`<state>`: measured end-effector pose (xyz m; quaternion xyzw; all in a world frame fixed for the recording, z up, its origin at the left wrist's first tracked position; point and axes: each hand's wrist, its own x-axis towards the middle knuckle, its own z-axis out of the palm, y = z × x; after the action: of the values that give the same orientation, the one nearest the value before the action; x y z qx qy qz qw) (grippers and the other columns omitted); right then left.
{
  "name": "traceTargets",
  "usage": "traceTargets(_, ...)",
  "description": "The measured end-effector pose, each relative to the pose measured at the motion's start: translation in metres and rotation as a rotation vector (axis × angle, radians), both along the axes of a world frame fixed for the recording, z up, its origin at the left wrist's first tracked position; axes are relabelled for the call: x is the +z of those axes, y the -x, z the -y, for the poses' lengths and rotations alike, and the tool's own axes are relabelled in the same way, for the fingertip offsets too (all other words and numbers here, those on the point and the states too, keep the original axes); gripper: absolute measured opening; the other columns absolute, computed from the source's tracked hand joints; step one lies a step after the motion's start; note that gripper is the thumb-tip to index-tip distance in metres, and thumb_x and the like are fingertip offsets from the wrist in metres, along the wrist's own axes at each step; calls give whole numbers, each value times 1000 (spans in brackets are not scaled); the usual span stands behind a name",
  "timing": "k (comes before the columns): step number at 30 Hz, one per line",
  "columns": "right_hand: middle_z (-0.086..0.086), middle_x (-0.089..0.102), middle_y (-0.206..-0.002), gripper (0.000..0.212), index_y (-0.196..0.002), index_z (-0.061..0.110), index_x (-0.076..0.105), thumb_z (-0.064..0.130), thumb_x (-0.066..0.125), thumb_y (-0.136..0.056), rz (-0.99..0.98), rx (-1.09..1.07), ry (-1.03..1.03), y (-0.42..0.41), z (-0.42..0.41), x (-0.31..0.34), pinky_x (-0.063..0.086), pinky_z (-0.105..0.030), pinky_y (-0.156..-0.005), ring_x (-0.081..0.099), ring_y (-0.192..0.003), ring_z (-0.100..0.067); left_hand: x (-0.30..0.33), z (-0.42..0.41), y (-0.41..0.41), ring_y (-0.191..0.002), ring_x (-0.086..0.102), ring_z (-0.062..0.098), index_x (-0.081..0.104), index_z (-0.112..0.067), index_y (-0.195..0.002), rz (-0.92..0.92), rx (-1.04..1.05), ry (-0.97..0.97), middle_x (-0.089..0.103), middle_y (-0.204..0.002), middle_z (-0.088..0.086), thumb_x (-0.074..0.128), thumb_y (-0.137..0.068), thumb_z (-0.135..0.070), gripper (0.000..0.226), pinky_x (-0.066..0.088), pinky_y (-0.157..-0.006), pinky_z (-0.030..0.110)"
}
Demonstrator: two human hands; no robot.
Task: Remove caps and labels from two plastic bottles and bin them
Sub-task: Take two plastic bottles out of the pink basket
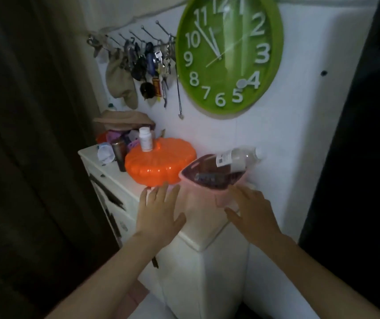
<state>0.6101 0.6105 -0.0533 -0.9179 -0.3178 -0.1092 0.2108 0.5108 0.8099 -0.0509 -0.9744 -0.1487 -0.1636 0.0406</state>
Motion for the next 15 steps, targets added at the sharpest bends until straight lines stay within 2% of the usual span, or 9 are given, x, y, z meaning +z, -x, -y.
traceTargets(5, -2, 44, -144, 58, -140, 22, 34, 41, 51, -89, -12, -50, 55, -55, -43, -6, 38, -40, -99, 41, -126, -27, 3, -60, -66, -142, 24, 26, 19, -26, -148, -5, -37, 40, 26, -156, 5, 52, -86, -50, 74, 12, -117, 46)
traceTargets(8, 1, 45, -142, 59, -141, 23, 31, 43, 50, -89, -36, -101, 66, -77, -59, -9, 38, -37, -96, 42, -122, -25, 4, -77, -109, -136, 37, 32, 36, -21, -144, 47, -148, 103, 41, -148, 12, 57, -84, -43, 67, 21, -113, 49)
traceTargets(10, 1, 47, -139, 60, -141, 25, 32, 43, 53, -88, -52, -128, 67, -90, -65, -12, 39, -36, -91, 45, -116, -26, 3, -88, -142, -135, 38, 35, 40, -17, -142, 49, -235, 159, 44, -146, 15, 52, -78, -44, 70, 22, -113, 49)
traceTargets(13, 2, 49, -136, 62, -141, 27, 32, 42, 55, -86, -84, -158, 46, -98, -74, -17, 37, -32, -86, 47, -110, -26, 3, -101, -191, -136, 37, 31, 37, -21, -143, -2, -384, 183, 41, -149, 12, 32, -69, -55, 82, 23, -112, 42)
traceTargets(15, 4, 46, -139, 63, -142, 29, 31, 43, 54, -86, -84, -213, 53, -101, -84, -20, 39, -33, -90, 47, -112, -25, 3, -106, -224, -134, 39, 31, 39, -20, -143, -10, -499, 150, 42, -148, 12, 36, -71, -54, 79, 26, -111, 42)
